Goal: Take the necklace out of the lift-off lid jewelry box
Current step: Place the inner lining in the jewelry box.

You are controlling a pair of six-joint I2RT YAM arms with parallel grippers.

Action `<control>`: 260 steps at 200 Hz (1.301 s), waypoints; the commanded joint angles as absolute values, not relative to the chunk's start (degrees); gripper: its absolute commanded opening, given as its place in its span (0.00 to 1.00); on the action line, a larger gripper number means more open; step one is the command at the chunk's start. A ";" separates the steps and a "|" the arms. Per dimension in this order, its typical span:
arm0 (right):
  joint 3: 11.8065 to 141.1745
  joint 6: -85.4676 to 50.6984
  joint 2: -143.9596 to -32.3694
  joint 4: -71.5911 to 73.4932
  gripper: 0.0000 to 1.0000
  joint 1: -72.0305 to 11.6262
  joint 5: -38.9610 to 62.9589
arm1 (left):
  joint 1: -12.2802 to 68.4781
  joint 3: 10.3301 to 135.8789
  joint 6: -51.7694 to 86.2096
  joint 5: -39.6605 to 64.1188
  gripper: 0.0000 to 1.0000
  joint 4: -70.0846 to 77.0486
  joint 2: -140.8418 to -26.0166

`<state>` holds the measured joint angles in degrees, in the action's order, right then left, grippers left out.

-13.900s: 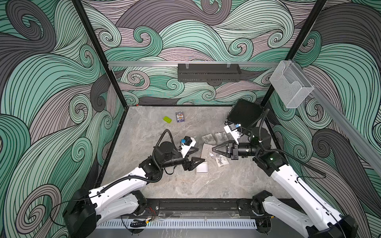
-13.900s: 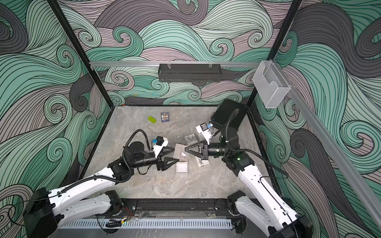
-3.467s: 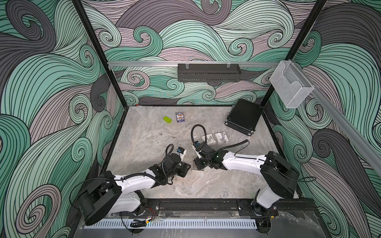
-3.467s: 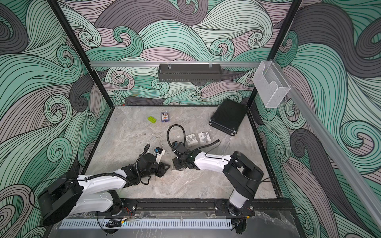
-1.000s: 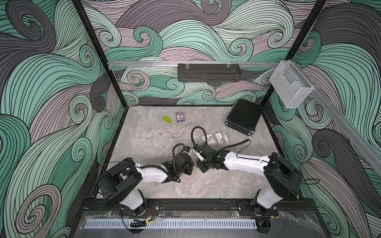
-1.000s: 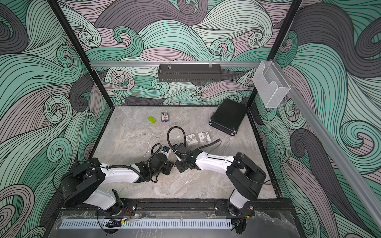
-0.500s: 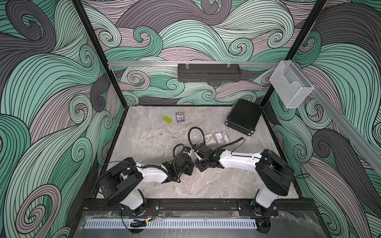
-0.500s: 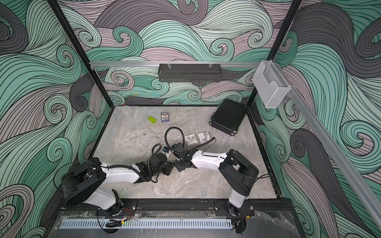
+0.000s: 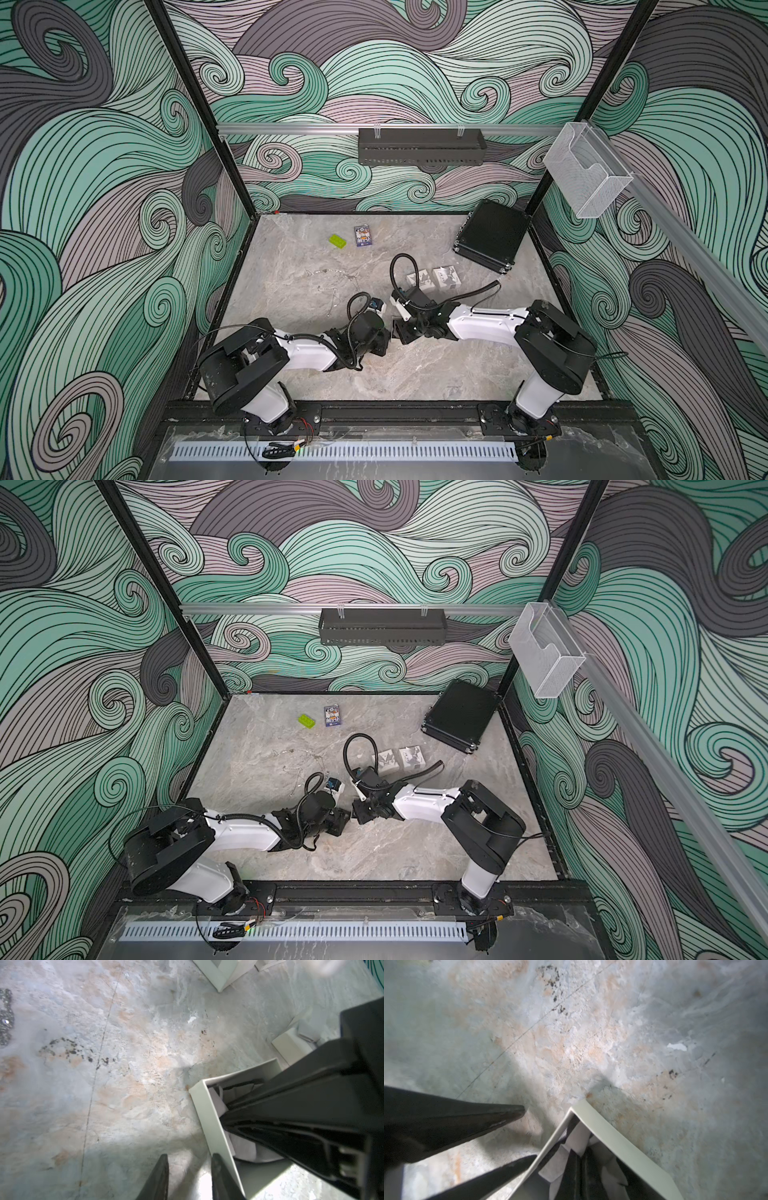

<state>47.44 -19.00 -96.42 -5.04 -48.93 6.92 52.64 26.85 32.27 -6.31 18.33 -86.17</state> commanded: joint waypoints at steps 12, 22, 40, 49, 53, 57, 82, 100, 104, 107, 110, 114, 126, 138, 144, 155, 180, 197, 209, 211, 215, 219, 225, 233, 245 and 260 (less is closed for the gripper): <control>44.97 -22.14 -93.37 1.43 0.01 -45.91 15.64 | 53.00 26.54 33.48 -5.27 0.34 20.32 -87.49; 44.53 -22.46 -93.33 2.13 0.01 -45.32 16.45 | 53.08 26.54 33.53 -5.27 0.33 20.42 -87.62; 44.54 -22.31 -93.87 1.68 0.03 -45.15 16.96 | 53.09 26.46 33.77 -5.27 0.33 20.74 -87.90; 44.97 -22.03 -94.49 0.96 0.06 -45.17 17.05 | 53.17 26.37 33.87 -5.27 0.33 20.91 -87.96; 45.07 -21.98 -94.81 0.74 0.07 -45.18 17.13 | 53.12 26.37 33.88 -5.27 0.34 20.96 -88.00; 45.21 -21.97 -95.13 0.47 0.09 -45.18 17.18 | 53.17 26.37 33.84 -5.27 0.33 21.00 -87.98; 45.73 -21.30 -95.87 -0.68 0.20 -45.26 17.93 | 53.17 26.45 33.84 -5.36 0.33 20.92 -88.32; 46.80 -19.29 -94.75 -4.10 0.31 -45.67 15.86 | 53.22 26.46 33.91 -5.73 0.33 20.74 -88.40; 47.15 -18.65 -94.36 -5.14 0.34 -45.77 15.08 | 53.18 26.46 33.84 -5.92 0.33 20.61 -88.33; 47.44 -18.23 -93.96 -6.06 0.35 -45.86 14.36 | 53.24 26.46 33.84 -5.97 0.33 20.53 -88.33; 47.72 -17.67 -93.67 -6.78 0.36 -45.92 13.90 | 53.19 26.41 33.84 -6.10 0.33 20.48 -88.33; 48.08 -17.06 -93.15 -7.95 0.38 -45.96 13.26 | 53.20 26.43 33.84 -6.27 0.33 20.33 -88.28; 49.13 -15.27 -91.60 -11.11 0.40 -46.05 11.22 | 53.18 26.46 33.77 -6.74 0.33 19.98 -88.17; 50.04 -13.73 -90.02 -13.79 0.41 -46.05 9.60 | 53.20 26.37 33.67 -7.18 0.33 19.58 -87.96; 50.50 -12.92 -89.26 -15.03 0.42 -46.05 8.90 | 53.18 26.25 33.62 -7.40 0.33 19.52 -87.81; 51.39 -11.94 -88.14 -17.42 0.42 -46.07 7.81 | 53.19 26.21 33.57 -7.79 0.33 19.23 -87.55; 53.10 -10.73 -85.86 -23.61 0.35 -46.22 5.85 | 53.26 26.10 33.31 -8.96 0.33 18.07 -86.56; 53.83 -10.55 -84.58 -27.25 0.24 -46.65 4.57 | 53.20 25.86 32.97 -10.22 0.33 16.83 -85.10; 53.63 -10.63 -83.97 -28.71 0.17 -47.08 4.35 | 53.18 25.66 32.63 -11.30 0.33 15.92 -83.67; 53.64 -10.63 -83.90 -28.84 0.17 -47.17 4.38 | 53.13 25.62 32.55 -11.39 0.33 15.74 -83.43; 53.60 -10.71 -83.81 -29.28 0.15 -47.39 4.29 | 53.15 25.58 32.39 -11.78 0.33 15.15 -82.84; 53.55 -10.79 -83.78 -29.65 0.13 -47.64 4.17 | 53.17 25.65 32.23 -12.28 0.33 14.56 -82.16; 53.65 -10.88 -83.89 -30.21 0.11 -47.95 3.99 | 53.17 25.64 31.96 -12.92 0.33 13.66 -81.90; 53.76 -11.03 -84.15 -30.80 0.08 -48.40 3.82 | 53.16 25.90 31.53 -13.82 0.34 12.24 -79.15; 54.03 -11.22 -84.91 -31.33 0.05 -48.99 3.33 | 53.02 26.44 30.88 -15.22 0.34 9.69 -77.11; 54.89 -11.43 -86.50 -32.34 0.02 -49.44 2.53 | 53.08 26.98 29.70 -16.27 0.35 7.10 -74.36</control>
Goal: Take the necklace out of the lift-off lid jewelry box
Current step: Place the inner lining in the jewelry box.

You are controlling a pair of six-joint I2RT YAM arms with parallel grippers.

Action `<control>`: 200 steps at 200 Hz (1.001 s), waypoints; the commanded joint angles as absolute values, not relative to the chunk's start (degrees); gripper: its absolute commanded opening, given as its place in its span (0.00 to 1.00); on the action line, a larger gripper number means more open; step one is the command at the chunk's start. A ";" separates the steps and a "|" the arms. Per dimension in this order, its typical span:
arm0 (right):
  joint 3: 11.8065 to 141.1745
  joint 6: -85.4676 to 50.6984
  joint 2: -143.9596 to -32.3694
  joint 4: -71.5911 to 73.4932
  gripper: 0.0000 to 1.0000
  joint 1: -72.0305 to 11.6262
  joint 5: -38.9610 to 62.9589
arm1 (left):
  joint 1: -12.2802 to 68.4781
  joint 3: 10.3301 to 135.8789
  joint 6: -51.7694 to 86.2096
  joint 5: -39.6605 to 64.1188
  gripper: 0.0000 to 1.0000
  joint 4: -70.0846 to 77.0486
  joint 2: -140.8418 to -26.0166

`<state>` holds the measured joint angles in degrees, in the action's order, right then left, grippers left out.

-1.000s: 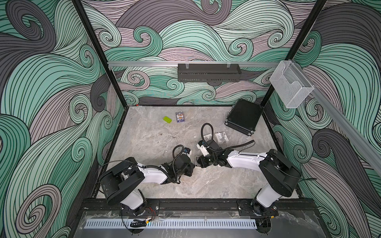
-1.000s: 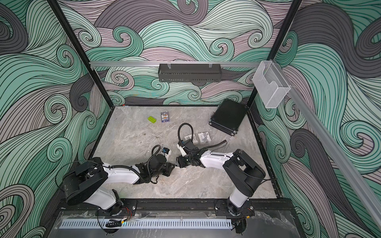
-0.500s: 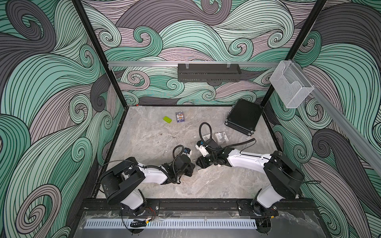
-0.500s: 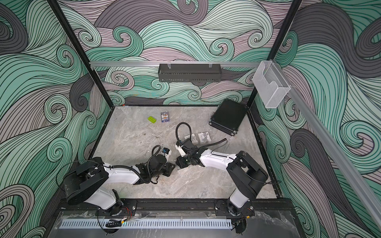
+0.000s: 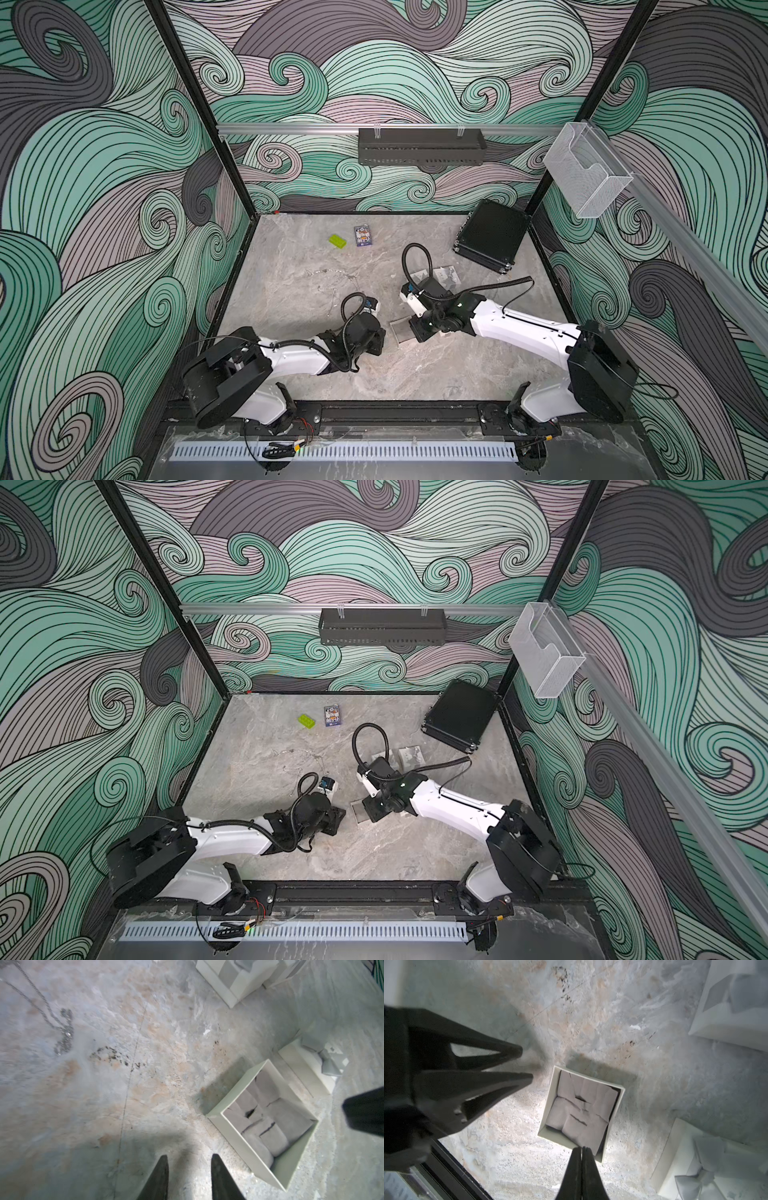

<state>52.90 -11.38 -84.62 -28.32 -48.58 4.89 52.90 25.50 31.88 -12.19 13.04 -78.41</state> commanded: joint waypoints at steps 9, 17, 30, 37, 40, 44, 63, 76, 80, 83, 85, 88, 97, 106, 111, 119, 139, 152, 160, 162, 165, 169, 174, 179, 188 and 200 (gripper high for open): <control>55.44 -11.43 -87.49 -32.85 0.02 -49.65 1.92 | 53.04 27.23 29.35 -16.90 0.36 5.59 -72.50; 55.98 -11.36 -88.54 -33.20 0.02 -49.83 1.74 | 52.97 27.42 28.95 -17.45 0.37 4.29 -70.82; 56.59 -11.33 -90.06 -33.48 0.01 -50.09 1.51 | 52.88 27.60 28.69 -18.38 0.38 2.34 -68.19; 56.76 -11.34 -90.79 -33.37 0.01 -50.23 1.49 | 52.84 27.60 28.48 -18.86 0.39 1.43 -66.70; 56.85 -11.34 -91.12 -33.37 0.01 -50.27 1.52 | 52.80 27.60 28.40 -19.07 0.39 1.00 -66.21; 57.01 -11.34 -91.53 -33.34 0.01 -50.27 1.42 | 52.76 27.60 28.29 -19.28 0.40 0.47 -65.44; 57.64 -11.65 -93.58 -33.46 0.01 -50.62 0.51 | 52.44 27.59 27.31 -20.19 0.40 -1.69 -62.01; 58.14 -11.84 -94.99 -34.03 0.00 -50.78 -0.73 | 52.26 27.56 26.60 -20.74 0.41 -2.85 -59.98; 58.38 -11.84 -95.42 -34.29 0.00 -50.82 -1.20 | 52.18 27.55 26.44 -20.88 0.41 -3.12 -59.41; 58.46 -11.80 -95.82 -34.42 0.01 -50.88 -1.45 | 52.20 27.54 26.31 -20.96 0.42 -3.39 -58.94; 58.52 -11.85 -96.02 -34.53 0.00 -50.89 -1.66 | 52.14 27.52 26.27 -21.04 0.42 -3.48 -58.72; 58.72 -11.82 -96.35 -34.70 0.00 -50.95 -1.83 | 52.12 27.51 26.08 -21.13 0.42 -3.79 -58.30; 58.85 -11.78 -97.45 -34.76 0.01 -51.05 -2.15 | 51.89 27.42 25.78 -21.31 0.42 -4.11 -57.27; 58.92 -11.78 -98.44 -34.42 0.00 -51.06 -2.16 | 51.77 27.18 25.45 -21.49 0.43 -4.22 -56.40; 58.89 -11.73 -98.96 -34.19 0.00 -51.10 -2.05 | 51.61 27.08 25.35 -21.50 0.43 -4.07 -56.07; 59.13 -11.78 -99.61 -33.93 0.00 -51.14 -1.90 | 51.42 26.83 25.23 -21.53 0.43 -3.87 -55.69; 59.35 -11.70 -99.19 -33.24 0.01 -51.42 -1.60 | 51.28 26.72 25.03 -21.42 0.43 -3.87 -55.38; 59.39 -11.69 -97.50 -33.19 0.07 -51.50 -1.76 | 51.18 26.63 24.92 -21.11 0.43 -3.74 -55.63; 59.40 -11.53 -96.03 -33.27 0.12 -51.48 -1.83 | 51.17 26.63 24.87 -20.66 0.43 -3.57 -55.93; 59.34 -11.45 -95.62 -33.30 0.14 -51.50 -1.80 | 51.20 26.63 24.90 -20.48 0.43 -3.48 -56.02; 59.33 -11.36 -95.02 -33.24 0.18 -51.50 -1.83 | 51.18 26.55 24.94 -20.29 0.43 -3.39 -56.14; 59.25 -11.26 -94.10 -33.33 0.23 -51.46 -1.83 | 51.23 26.54 24.79 -20.01 0.43 -3.21 -56.36; 59.29 -11.17 -93.03 -33.37 0.28 -51.42 -1.87 | 51.15 26.54 24.82 -19.63 0.43 -3.00 -56.68; 59.24 -11.08 -92.03 -33.39 0.32 -51.42 -1.90 | 51.17 26.54 24.80 -19.33 0.43 -2.82 -56.94; 59.24 -10.82 -90.43 -33.55 0.38 -51.35 -1.92 | 51.17 26.67 24.79 -18.76 0.43 -2.68 -57.45; 59.33 -10.64 -88.52 -33.74 0.41 -50.97 -1.50 | 51.21 26.93 24.79 -18.08 0.43 -2.61 -58.15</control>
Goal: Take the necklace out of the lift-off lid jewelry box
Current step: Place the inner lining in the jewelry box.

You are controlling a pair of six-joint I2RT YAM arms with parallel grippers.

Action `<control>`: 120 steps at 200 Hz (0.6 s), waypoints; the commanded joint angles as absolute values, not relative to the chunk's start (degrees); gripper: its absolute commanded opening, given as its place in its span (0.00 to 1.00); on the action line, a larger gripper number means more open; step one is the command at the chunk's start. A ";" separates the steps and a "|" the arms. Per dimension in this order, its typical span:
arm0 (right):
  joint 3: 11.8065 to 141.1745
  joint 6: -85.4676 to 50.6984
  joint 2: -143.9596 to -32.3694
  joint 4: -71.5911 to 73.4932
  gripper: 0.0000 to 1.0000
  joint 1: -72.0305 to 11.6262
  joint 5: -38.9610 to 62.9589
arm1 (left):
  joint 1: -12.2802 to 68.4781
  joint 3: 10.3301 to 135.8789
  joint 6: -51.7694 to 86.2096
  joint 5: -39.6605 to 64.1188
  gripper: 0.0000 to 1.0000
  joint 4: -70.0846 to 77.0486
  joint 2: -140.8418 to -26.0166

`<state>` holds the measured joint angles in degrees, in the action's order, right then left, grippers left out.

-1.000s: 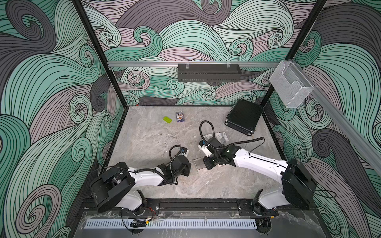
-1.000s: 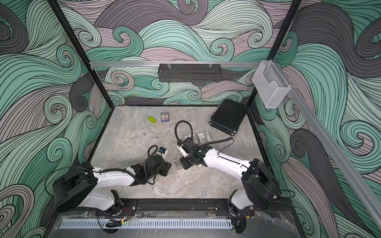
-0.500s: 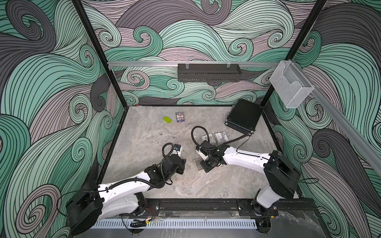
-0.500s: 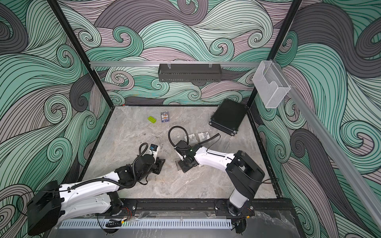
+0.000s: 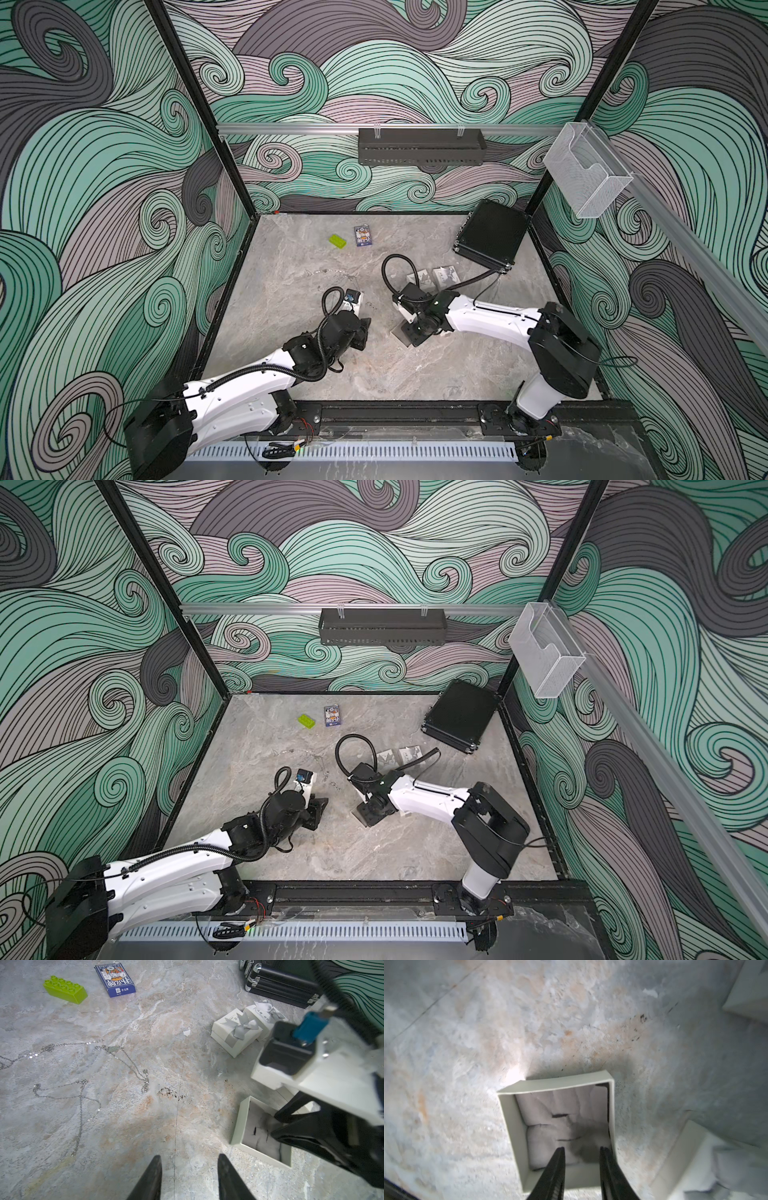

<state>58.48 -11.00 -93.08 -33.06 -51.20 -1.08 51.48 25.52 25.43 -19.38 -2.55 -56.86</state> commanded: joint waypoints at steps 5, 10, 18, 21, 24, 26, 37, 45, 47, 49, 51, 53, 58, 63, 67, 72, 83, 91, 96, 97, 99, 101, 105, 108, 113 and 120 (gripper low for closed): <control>59.33 -10.56 -87.97 -33.72 0.41 -50.83 -1.22 | 51.21 27.05 24.87 -17.87 0.43 -2.66 -58.43; 59.33 -10.45 -87.38 -33.71 0.41 -50.65 -1.03 | 51.24 27.15 24.94 -17.63 0.43 -2.64 -58.74; 59.34 -10.46 -86.62 -33.96 0.43 -50.30 -1.47 | 51.22 27.33 25.05 -17.30 0.43 -2.66 -59.15; 59.39 -10.46 -86.37 -34.12 0.44 -50.13 -1.82 | 51.19 27.40 25.11 -17.22 0.43 -2.68 -59.23; 59.27 -10.41 -86.07 -34.26 0.45 -49.98 -2.38 | 51.17 27.42 25.07 -17.07 0.43 -2.64 -59.34; 59.25 -10.34 -85.90 -34.32 0.46 -49.83 -2.64 | 51.20 27.49 25.12 -16.99 0.43 -2.62 -59.37; 58.82 -9.94 -85.02 -34.99 0.53 -48.64 -4.25 | 51.20 27.60 25.27 -16.63 0.43 -2.81 -59.50; 58.34 -9.76 -84.53 -35.68 0.59 -47.20 -5.25 | 51.19 27.52 25.28 -16.18 0.43 -2.77 -59.46; 58.16 -9.71 -84.37 -35.81 0.60 -46.76 -5.49 | 51.21 27.51 25.30 -16.02 0.44 -2.74 -59.43; 58.05 -9.74 -84.26 -36.00 0.61 -46.27 -5.79 | 51.19 27.44 25.27 -15.85 0.44 -2.73 -59.42; 57.91 -9.69 -84.22 -36.27 0.62 -45.80 -6.06 | 51.21 27.38 25.17 -15.65 0.44 -2.64 -59.39; 57.78 -9.67 -84.14 -36.40 0.63 -45.38 -6.26 | 51.17 27.35 25.10 -15.38 0.45 -2.57 -59.34; 57.47 -9.67 -83.99 -36.79 0.67 -44.21 -6.61 | 51.18 27.19 24.69 -14.71 0.46 -2.20 -59.29; 57.02 -9.67 -83.75 -37.18 0.69 -42.94 -6.83 | 51.22 27.03 24.14 -13.62 0.48 -1.88 -59.24; 56.75 -9.67 -83.59 -37.31 0.72 -41.88 -6.81 | 51.20 26.91 23.72 -12.61 0.49 -1.50 -59.32; 56.30 -9.67 -83.46 -37.51 0.75 -40.66 -6.77 | 51.21 26.77 23.18 -11.42 0.49 -1.05 -59.46; 55.27 -9.22 -83.15 -37.60 0.82 -38.35 -6.26 | 51.19 26.72 22.61 -9.78 0.50 -0.77 -59.93; 54.62 -8.66 -83.22 -37.59 0.86 -37.03 -5.84 | 51.19 26.72 22.42 -9.11 0.50 -0.54 -60.36; 54.29 -8.41 -83.46 -37.67 0.88 -36.30 -5.67 | 51.22 26.72 22.33 -8.91 0.50 -0.40 -60.59; 54.26 -8.34 -83.52 -37.69 0.89 -36.17 -5.60 | 51.23 26.72 22.33 -8.85 0.50 -0.33 -60.62; 54.08 -8.21 -83.57 -37.70 0.89 -35.91 -5.51 | 51.17 26.72 22.22 -8.80 0.50 -0.37 -60.75; 53.99 -8.12 -83.71 -37.70 0.90 -35.74 -5.38 | 51.22 26.72 22.17 -8.66 0.50 -0.36 -60.85; 53.84 -8.01 -84.06 -37.64 0.91 -35.26 -5.14 | 51.21 26.80 22.08 -8.52 0.50 -0.35 -61.05; 53.75 -8.08 -84.34 -37.62 0.91 -34.97 -5.03 | 51.21 26.81 22.14 -8.53 0.50 -0.33 -61.20; 53.77 -8.17 -84.89 -37.63 0.91 -34.58 -4.67 | 51.15 26.81 22.07 -8.42 0.50 -0.22 -61.38; 53.71 -8.18 -85.71 -37.54 0.92 -34.30 -4.01 | 51.17 26.89 21.96 -8.25 0.50 -0.09 -61.68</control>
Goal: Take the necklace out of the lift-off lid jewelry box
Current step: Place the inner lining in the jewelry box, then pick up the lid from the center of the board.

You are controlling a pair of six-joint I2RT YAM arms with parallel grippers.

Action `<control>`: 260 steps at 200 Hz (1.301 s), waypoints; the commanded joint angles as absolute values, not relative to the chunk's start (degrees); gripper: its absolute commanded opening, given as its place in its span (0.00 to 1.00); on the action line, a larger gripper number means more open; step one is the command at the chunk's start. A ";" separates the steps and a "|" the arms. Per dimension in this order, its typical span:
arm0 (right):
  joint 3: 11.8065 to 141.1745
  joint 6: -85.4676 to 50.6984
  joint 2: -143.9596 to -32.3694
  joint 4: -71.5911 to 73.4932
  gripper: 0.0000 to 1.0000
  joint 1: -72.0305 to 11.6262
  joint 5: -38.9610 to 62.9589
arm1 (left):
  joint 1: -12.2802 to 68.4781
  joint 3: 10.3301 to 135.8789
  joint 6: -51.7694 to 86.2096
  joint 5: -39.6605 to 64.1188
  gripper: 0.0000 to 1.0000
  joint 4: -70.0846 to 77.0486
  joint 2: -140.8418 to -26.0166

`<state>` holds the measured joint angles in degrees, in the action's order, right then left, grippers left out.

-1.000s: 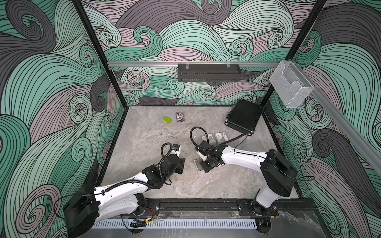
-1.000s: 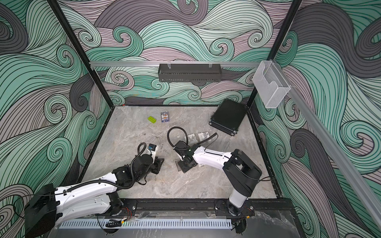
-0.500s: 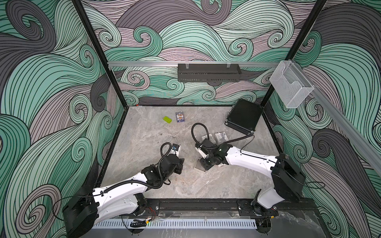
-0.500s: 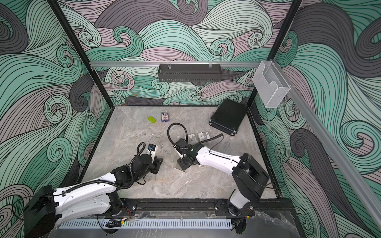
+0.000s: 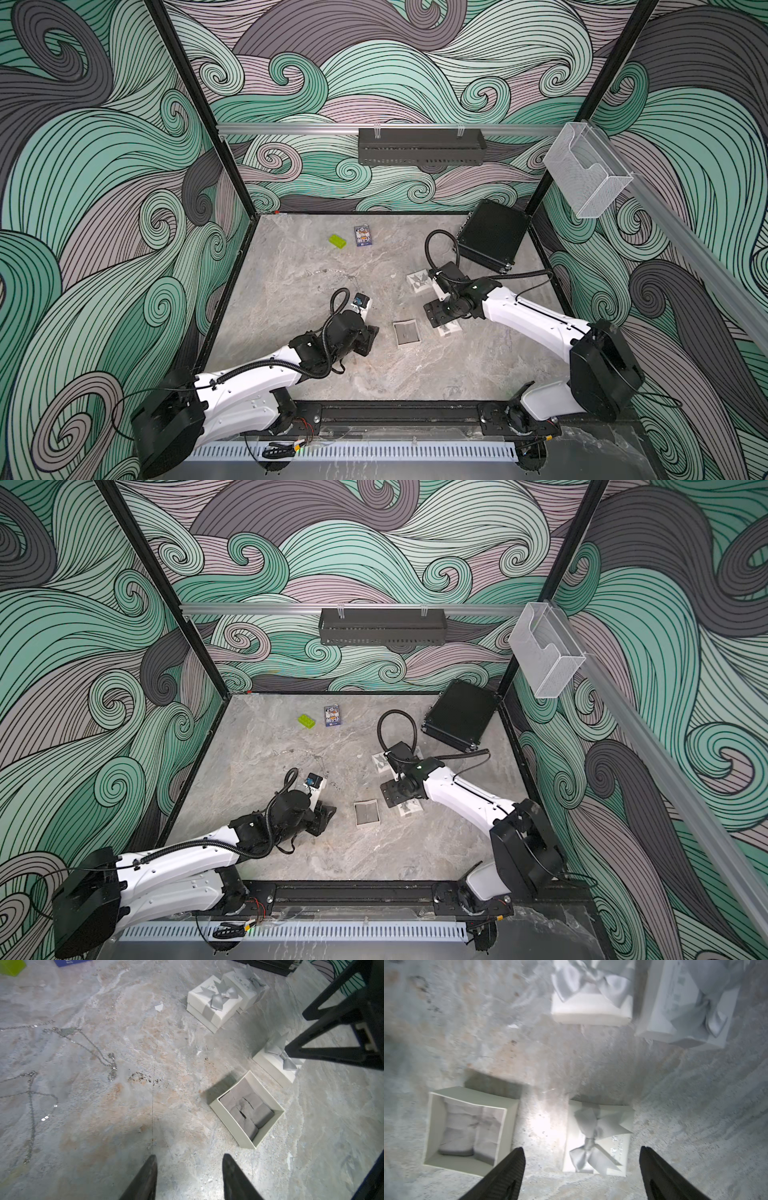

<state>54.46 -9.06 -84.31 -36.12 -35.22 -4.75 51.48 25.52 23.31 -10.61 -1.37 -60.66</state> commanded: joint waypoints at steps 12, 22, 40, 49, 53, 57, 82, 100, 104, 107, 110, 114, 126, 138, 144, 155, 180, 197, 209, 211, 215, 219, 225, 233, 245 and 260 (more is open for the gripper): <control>53.68 -8.54 -87.13 -36.97 0.93 -34.08 -4.15 | 51.21 27.11 21.78 -8.00 0.50 -0.13 -62.03; 54.13 -8.62 -88.11 -37.40 0.94 -33.84 -3.56 | 51.21 27.33 21.65 -7.74 0.50 -0.17 -62.25; 54.57 -8.96 -88.68 -37.13 0.95 -33.74 -3.61 | 51.16 27.32 21.57 -7.31 0.50 -0.01 -62.49; 54.51 -9.21 -88.77 -36.52 0.96 -33.50 -3.29 | 51.17 27.38 21.45 -7.04 0.50 0.00 -62.58; 54.64 -9.29 -89.12 -36.59 0.96 -33.49 -3.04 | 51.19 27.41 21.38 -6.86 0.50 -0.07 -62.66; 54.78 -9.34 -89.51 -36.65 0.96 -33.36 -2.85 | 51.16 27.47 21.43 -6.73 0.50 -0.09 -62.73; 55.85 -10.31 -92.57 -37.62 0.96 -32.78 -1.77 | 51.17 27.66 21.45 -6.25 0.50 -0.26 -62.62; 56.41 -11.29 -94.05 -37.59 0.96 -32.61 -2.12 | 51.18 27.60 21.53 -6.24 0.50 -0.18 -62.32; 56.53 -11.57 -94.23 -37.58 0.96 -32.61 -2.61 | 51.15 27.60 21.54 -6.16 0.50 -0.09 -62.23; 56.52 -11.77 -94.36 -37.60 0.96 -32.56 -2.97 | 51.17 27.60 21.50 -6.15 0.50 -0.08 -62.25; 56.60 -12.03 -94.40 -37.63 0.96 -32.51 -3.15 | 51.20 27.60 21.45 -6.08 0.50 -0.14 -62.19; 56.68 -12.18 -94.54 -37.52 0.96 -32.48 -3.30 | 51.16 27.59 21.45 -5.99 0.50 -0.20 -62.19; 56.52 -12.62 -95.00 -37.04 0.96 -32.41 -3.20 | 51.20 27.60 21.29 -5.80 0.50 -0.27 -61.97; 56.80 -12.99 -95.81 -36.82 0.96 -32.34 -3.15 | 51.17 27.60 21.35 -5.67 0.50 -0.26 -61.90; 56.97 -13.11 -96.29 -36.87 0.95 -32.34 -3.16 | 51.18 27.51 21.29 -5.54 0.50 -0.27 -61.88; 57.13 -13.43 -97.12 -36.83 0.93 -32.34 -3.15 | 51.16 27.34 21.37 -5.45 0.50 -0.01 -61.73; 57.40 -13.97 -98.07 -36.95 0.87 -32.34 -3.08 | 51.22 27.07 21.54 -5.61 0.50 0.09 -61.79; 57.35 -14.23 -98.27 -37.14 0.85 -32.33 -2.70 | 51.19 26.85 21.76 -5.71 0.50 0.47 -62.43; 57.20 -14.40 -98.11 -37.15 0.85 -32.34 -2.43 | 51.18 26.80 21.96 -5.63 0.50 0.90 -63.21; 57.15 -14.41 -98.05 -37.15 0.85 -32.34 -2.41 | 51.22 26.81 21.95 -5.56 0.50 0.95 -63.44; 57.10 -14.49 -97.97 -37.13 0.84 -32.34 -2.41 | 51.16 26.89 22.02 -5.54 0.50 1.10 -63.79; 57.04 -14.50 -97.88 -37.10 0.84 -32.34 -2.31 | 51.23 26.88 22.04 -5.45 0.50 1.27 -64.15; 57.03 -14.57 -97.64 -37.22 0.83 -32.33 -2.18 | 51.30 26.85 22.08 -5.30 0.50 1.57 -64.68; 56.85 -14.67 -97.26 -37.25 0.82 -32.35 -1.93 | 51.33 26.89 22.26 -5.27 0.49 2.08 -65.39; 56.76 -14.85 -96.25 -37.20 0.79 -32.41 -0.94 | 51.33 26.68 22.57 -5.26 0.50 3.40 -66.50; 56.60 -15.18 -94.49 -36.86 0.78 -32.42 1.96 | 51.32 26.54 22.78 -5.44 0.49 5.39 -68.50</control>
<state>56.18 -14.09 -97.69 -36.49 -32.56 -1.61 51.48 25.52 22.11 -5.72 1.65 -66.24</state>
